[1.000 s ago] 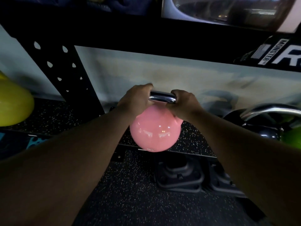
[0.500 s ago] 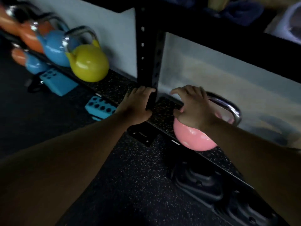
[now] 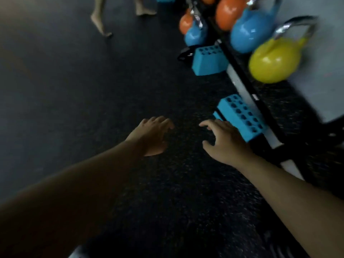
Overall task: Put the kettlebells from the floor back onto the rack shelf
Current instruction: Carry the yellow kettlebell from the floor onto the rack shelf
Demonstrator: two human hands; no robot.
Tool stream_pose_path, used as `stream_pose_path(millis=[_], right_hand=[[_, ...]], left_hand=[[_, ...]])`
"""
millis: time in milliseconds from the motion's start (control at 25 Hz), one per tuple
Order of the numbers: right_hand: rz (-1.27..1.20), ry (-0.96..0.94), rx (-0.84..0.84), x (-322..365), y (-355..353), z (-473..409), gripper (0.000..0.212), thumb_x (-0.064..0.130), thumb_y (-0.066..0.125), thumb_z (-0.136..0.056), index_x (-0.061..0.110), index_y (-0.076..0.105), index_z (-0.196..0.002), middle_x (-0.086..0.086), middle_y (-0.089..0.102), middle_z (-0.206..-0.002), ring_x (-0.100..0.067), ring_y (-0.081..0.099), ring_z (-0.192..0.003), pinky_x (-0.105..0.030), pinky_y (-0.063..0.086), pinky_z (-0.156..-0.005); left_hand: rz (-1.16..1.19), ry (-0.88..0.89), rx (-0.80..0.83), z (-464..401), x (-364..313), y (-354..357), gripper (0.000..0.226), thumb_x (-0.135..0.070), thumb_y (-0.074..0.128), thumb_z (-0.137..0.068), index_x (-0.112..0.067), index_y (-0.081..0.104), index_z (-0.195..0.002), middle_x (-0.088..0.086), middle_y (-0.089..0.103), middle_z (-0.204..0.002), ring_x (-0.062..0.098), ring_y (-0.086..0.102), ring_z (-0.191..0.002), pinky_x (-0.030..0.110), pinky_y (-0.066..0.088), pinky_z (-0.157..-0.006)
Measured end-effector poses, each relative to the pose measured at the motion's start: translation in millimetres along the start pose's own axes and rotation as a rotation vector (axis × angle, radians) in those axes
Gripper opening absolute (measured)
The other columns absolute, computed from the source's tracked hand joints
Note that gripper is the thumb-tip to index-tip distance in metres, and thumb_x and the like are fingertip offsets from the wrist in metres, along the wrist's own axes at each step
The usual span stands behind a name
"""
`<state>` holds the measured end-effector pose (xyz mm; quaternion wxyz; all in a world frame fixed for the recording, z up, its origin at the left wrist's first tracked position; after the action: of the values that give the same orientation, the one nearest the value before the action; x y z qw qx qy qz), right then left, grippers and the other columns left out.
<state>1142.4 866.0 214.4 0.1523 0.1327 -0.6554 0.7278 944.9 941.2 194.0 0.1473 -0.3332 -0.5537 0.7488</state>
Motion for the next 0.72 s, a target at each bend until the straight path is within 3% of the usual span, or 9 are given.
stream_pose_path(millis=[160,440,640,720], right_hand=[[0.004,-0.203,0.159,168.6,118.9,-40.6,0.048,0.035,0.067,-0.082,0.038,0.046,-0.125,0.007,0.057,-0.11,-0.016,0.052,-0.107,-0.034,0.045,-0.09],[-0.014,-0.358,0.383,378.8,279.3,-57.7,0.045,0.035,0.065,-0.083,0.037,0.047,-0.124,0.007,0.056,-0.113,-0.017,0.05,-0.109,-0.039,0.043,-0.096],[0.041,-0.457,0.53,470.2,385.6,-54.8,0.043,0.037,0.063,-0.081,0.034,0.049,-0.122,0.003,0.057,-0.112,-0.023,0.05,-0.109,-0.045,0.043,-0.096],[0.074,-0.493,0.614,493.2,433.8,-43.4,0.044,0.037,0.062,-0.08,0.033,0.05,-0.122,0.001,0.057,-0.113,-0.025,0.049,-0.109,-0.046,0.043,-0.094]], left_hand=[[0.044,-0.252,0.03,141.4,166.0,12.9,0.062,-0.027,0.071,-0.08,-0.034,0.043,-0.136,0.001,0.047,-0.144,0.024,0.041,-0.134,0.044,0.034,-0.109],[0.097,-0.602,0.078,337.5,352.4,38.6,0.058,-0.031,0.067,-0.078,-0.031,0.046,-0.131,0.002,0.05,-0.138,0.027,0.044,-0.13,0.045,0.038,-0.102],[0.148,-0.768,0.174,430.7,432.2,99.0,0.066,-0.046,0.066,-0.071,-0.03,0.045,-0.132,0.002,0.049,-0.137,0.029,0.045,-0.126,0.046,0.04,-0.1],[0.168,-0.803,0.257,460.0,452.2,136.0,0.067,-0.044,0.064,-0.073,-0.029,0.043,-0.135,0.002,0.048,-0.14,0.028,0.044,-0.127,0.045,0.04,-0.099]])
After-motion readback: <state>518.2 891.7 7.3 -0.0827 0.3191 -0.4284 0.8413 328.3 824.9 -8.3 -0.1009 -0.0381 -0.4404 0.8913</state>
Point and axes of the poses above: each hand's wrist, its own z-axis away from the middle knuckle, its own y-axis out of the palm, x = y × z, the point moved 6 cm from there along -z, towards the middle knuckle
